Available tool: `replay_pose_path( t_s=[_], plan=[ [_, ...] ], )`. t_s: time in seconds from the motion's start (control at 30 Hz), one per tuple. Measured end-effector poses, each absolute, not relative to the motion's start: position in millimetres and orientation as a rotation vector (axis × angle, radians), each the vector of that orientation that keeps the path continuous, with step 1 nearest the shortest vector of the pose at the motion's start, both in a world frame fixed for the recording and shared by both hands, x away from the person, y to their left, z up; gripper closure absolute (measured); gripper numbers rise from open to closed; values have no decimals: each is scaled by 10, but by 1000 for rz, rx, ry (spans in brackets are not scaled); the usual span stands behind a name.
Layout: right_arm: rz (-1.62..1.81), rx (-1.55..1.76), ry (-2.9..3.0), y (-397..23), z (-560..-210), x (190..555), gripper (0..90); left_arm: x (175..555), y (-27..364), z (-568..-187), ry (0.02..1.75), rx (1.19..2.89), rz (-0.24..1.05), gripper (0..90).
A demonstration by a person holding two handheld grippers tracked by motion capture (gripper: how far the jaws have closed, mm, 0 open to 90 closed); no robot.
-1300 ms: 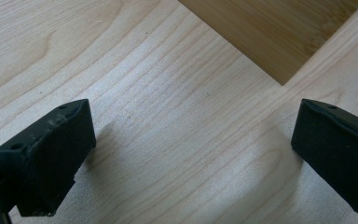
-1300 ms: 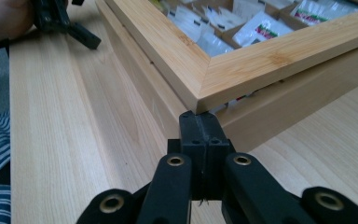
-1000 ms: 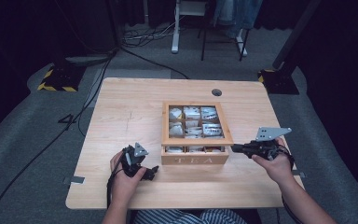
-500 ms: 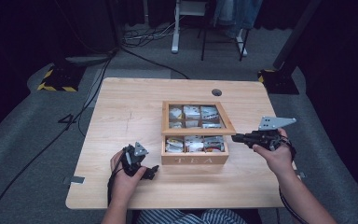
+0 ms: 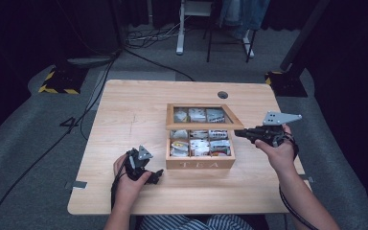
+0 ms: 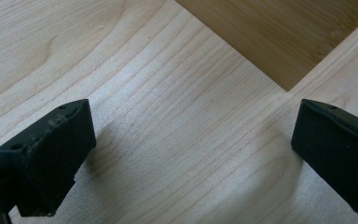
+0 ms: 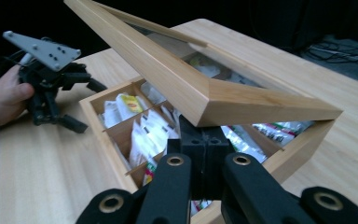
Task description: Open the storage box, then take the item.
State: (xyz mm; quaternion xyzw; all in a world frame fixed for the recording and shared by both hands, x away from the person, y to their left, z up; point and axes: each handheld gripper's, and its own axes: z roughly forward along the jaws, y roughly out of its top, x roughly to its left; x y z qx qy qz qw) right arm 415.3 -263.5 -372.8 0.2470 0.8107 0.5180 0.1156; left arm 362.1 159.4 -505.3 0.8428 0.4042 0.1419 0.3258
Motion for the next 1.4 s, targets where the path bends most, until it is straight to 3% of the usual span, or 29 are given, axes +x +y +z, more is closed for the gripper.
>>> replay_pose_path(
  t_s=[1.4],
  plan=[
    [1525, 715, 2135, -2412, -3831, 4259, 900, 3637, 1581, -5049, 1079, 2206, 373, 2]
  ],
)
